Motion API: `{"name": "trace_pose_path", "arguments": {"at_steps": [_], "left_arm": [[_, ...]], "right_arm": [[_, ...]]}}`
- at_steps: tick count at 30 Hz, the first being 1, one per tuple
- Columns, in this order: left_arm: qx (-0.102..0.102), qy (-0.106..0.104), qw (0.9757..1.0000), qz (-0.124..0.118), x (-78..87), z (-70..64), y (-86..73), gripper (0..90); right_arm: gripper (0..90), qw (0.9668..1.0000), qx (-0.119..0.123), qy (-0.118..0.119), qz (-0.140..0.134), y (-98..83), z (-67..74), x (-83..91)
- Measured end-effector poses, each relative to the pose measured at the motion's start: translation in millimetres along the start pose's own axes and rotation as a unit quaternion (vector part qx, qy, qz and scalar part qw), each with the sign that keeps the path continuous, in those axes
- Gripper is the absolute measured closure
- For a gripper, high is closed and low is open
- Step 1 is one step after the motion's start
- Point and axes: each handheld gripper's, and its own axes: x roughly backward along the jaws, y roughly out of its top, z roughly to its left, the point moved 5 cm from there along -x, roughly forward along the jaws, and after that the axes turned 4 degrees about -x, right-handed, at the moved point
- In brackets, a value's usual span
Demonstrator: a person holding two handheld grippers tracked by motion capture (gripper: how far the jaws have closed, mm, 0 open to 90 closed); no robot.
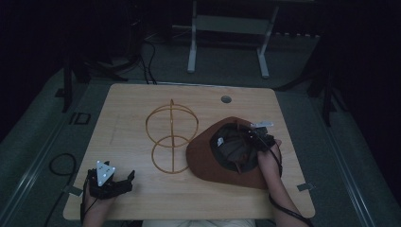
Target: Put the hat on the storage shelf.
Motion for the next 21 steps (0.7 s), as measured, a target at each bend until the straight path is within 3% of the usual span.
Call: {"name": "trace_pose_path", "arguments": {"at_steps": [2, 5, 6, 10, 11, 13, 20, 21], "left_arm": [[0.0, 0.001, 1.0, 0.003, -0.4, -0.3, -0.4, 4.2], [-0.004, 0.005, 1.0, 0.008, -1.3, 0.1, -1.2, 4.2], [-0.001, 0.005, 1.0, 0.006, -1.2, 0.6, -1.0, 4.2], [-0.001, 0.005, 1.0, 0.005, -0.3, 1.1, -0.4, 4.2], [-0.002, 0.004, 1.0, 0.006, 0.0, 0.2, -0.4, 4.2], [-0.005, 0.003, 1.0, 0.007, 0.5, -0.4, 0.2, 4.2], [0.002, -0.004, 0.9999, 0.012, 6.2, -6.6, 7.4, 5.7], [0.001, -0.015, 0.9998, 0.011, 11.0, -12.1, 13.2, 5.7]], "right_arm": [[84.0, 0.9994, -0.019, 0.005, -0.029, 4.4, -5.0, 10.4], [84.1, 0.9983, -0.029, 0.007, -0.049, 8.4, -8.0, 19.3], [84.2, 0.9972, -0.044, 0.012, -0.059, 12.6, -11.7, 28.1], [84.2, 0.9955, -0.058, 0.021, -0.072, 16.4, -14.9, 35.7], [84.2, 0.9932, -0.067, 0.027, -0.09, 23.0, -18.8, 48.8], [84.3, 0.9915, -0.075, 0.032, -0.101, 26.7, -21.1, 56.2], [84.4, 0.9873, -0.076, 0.042, -0.133, 39.5, -23.8, 81.5], [84.4, 0.987, -0.074, 0.043, -0.136, 41.1, -24.1, 84.4]]}}
